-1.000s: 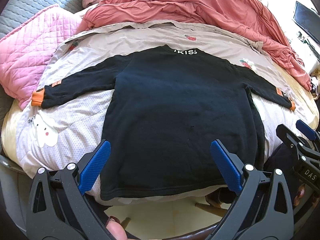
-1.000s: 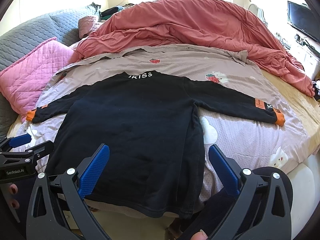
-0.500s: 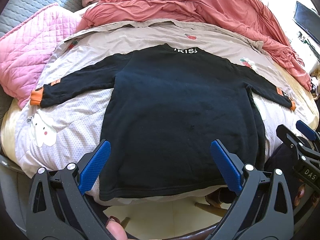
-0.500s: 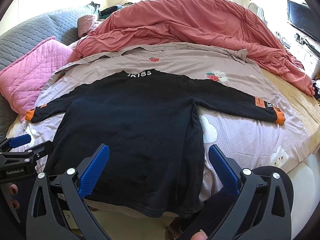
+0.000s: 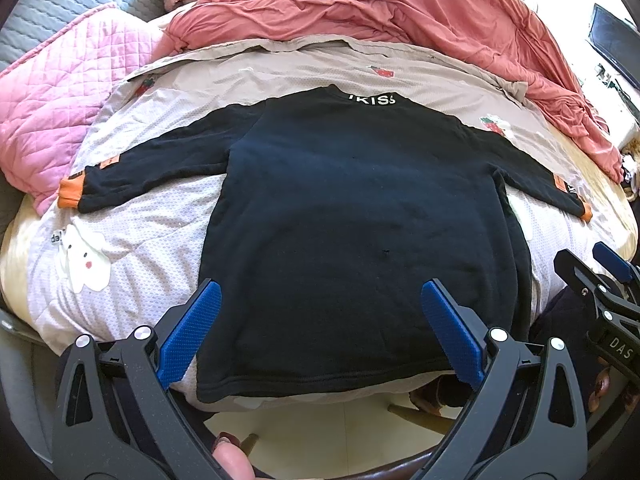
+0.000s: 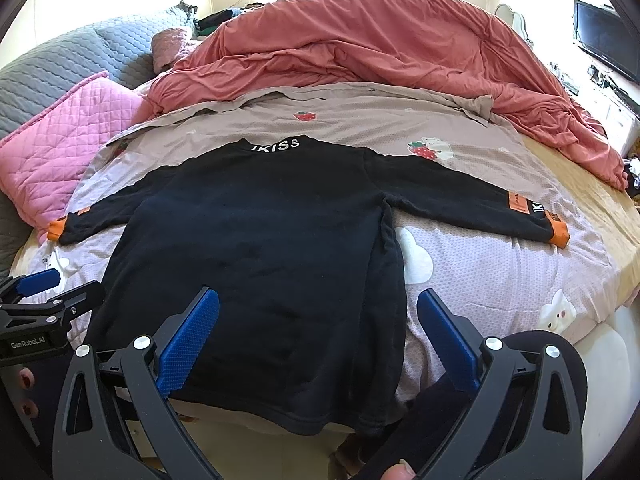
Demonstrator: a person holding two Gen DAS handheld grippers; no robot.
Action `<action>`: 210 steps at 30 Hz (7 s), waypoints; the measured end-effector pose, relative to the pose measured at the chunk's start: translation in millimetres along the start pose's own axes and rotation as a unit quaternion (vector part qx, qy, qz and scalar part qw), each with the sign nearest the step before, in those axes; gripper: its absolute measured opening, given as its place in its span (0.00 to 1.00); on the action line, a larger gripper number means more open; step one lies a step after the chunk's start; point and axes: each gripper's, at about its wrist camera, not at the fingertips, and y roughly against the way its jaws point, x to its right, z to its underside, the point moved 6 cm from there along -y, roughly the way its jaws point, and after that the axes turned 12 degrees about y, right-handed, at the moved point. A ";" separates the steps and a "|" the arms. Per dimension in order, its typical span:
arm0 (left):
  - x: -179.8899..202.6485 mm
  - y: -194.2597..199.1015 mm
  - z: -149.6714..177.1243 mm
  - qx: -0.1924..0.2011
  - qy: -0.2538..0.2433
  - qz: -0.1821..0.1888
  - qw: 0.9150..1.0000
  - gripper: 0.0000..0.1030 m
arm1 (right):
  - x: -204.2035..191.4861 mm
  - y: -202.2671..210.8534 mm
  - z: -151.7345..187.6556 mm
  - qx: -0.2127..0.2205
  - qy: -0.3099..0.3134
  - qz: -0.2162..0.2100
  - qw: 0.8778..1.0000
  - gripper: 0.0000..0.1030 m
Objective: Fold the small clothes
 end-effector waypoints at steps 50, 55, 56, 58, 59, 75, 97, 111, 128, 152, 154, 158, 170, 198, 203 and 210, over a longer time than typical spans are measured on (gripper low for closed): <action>80.2 -191.4 -114.6 -0.062 -0.029 -0.005 0.998 0.91 | 360.1 -147.4 -11.0 -0.093 -0.293 0.270 0.913 0.96; 88.4 -204.6 -108.0 -0.061 -0.041 -0.009 0.997 0.91 | 388.4 -152.7 17.7 -0.118 -0.327 0.269 0.898 0.96; 90.4 -206.7 -106.7 -0.059 -0.045 -0.011 0.997 0.91 | 391.4 -155.0 22.1 -0.123 -0.333 0.267 0.896 0.96; 94.0 -209.2 -104.3 -0.055 -0.053 -0.012 0.997 0.91 | 398.2 -162.1 33.9 -0.137 -0.347 0.255 0.892 0.96; 95.4 -210.4 -103.3 -0.053 -0.055 -0.011 0.997 0.91 | 401.0 -165.6 39.3 -0.142 -0.353 0.250 0.890 0.95; 92.2 -204.7 -97.6 -0.043 -0.022 0.002 0.999 0.91 | 354.7 -140.4 -21.7 -0.012 -0.277 0.164 0.947 0.20; 16.3 -173.9 -119.4 -0.022 0.073 -0.013 0.997 0.91 | 51.0 -203.6 -148.7 0.044 -0.019 -0.227 0.973 0.43; 150.6 -214.8 -98.4 -0.141 0.069 0.139 0.978 0.62 | 165.9 -219.7 -120.9 -0.005 -0.086 -0.064 0.994 0.49; 143.8 -175.0 -165.4 -0.014 0.075 0.117 0.990 0.04 | 202.1 -214.1 -129.3 0.023 -0.148 -0.052 0.987 0.49; -17.6 -174.5 -155.6 0.034 0.091 -0.038 0.995 0.05 | 78.6 -241.5 -120.1 -0.038 0.044 -0.109 0.992 0.49; -24.2 -166.7 -154.0 0.042 0.100 -0.047 0.993 0.05 | 65.8 -247.3 -113.8 -0.059 0.060 -0.120 0.989 0.48; -15.0 -148.3 -161.1 0.066 0.094 -0.033 0.993 0.05 | 60.5 -256.4 -103.5 -0.093 0.067 -0.116 0.987 0.48; 7.2 -214.0 -135.8 -0.027 0.068 -0.035 0.997 0.18 | 66.1 -267.6 -91.9 -0.122 0.057 -0.116 0.984 0.54; -22.6 -114.0 -139.0 0.035 0.076 -0.047 0.995 0.86 | 21.0 -188.5 -119.4 0.021 0.091 -0.133 0.987 0.91; -41.6 -102.8 -134.3 0.038 0.089 -0.053 0.994 0.88 | 11.9 -172.7 -122.8 0.052 0.101 -0.123 0.986 0.92; -77.1 -91.1 -126.7 0.044 0.111 -0.065 0.991 0.88 | -13.8 -141.8 -125.6 0.096 0.143 -0.106 0.979 0.92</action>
